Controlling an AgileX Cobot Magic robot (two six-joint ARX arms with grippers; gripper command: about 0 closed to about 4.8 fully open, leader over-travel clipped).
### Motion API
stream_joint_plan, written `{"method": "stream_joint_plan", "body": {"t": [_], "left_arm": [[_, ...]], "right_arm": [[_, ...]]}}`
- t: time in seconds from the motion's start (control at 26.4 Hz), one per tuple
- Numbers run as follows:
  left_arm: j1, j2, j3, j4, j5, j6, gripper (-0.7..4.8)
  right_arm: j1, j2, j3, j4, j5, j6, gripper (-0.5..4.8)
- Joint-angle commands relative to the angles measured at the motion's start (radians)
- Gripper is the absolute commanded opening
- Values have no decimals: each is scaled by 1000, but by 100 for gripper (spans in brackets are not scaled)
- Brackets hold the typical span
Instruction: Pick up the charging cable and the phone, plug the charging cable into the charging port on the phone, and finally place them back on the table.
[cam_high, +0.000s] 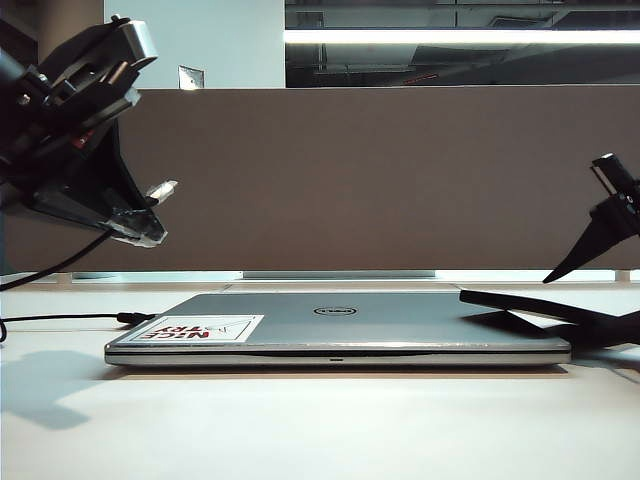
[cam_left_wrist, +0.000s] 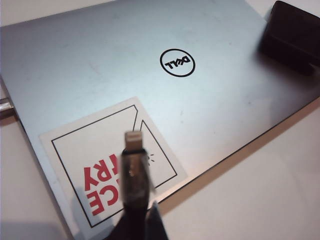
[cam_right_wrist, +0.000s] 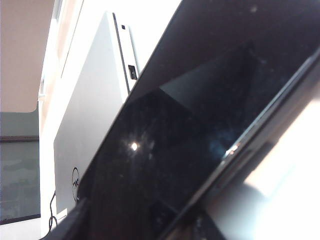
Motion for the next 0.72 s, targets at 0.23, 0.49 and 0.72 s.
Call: {"method": "stream_joint_plan", "body": {"t": [0.23,0.49,0.72], "left_arm": [[0,-2,2,10,0,0,-6],[0,-2,2,10,0,0,-6],[0,-2,2,10,0,0,-6]], "right_arm": [[0,11,-7,-47,14,1,208],[0,11,-7,-47,36,1,197],[0,11,-7,-47,36,2,141]]}}
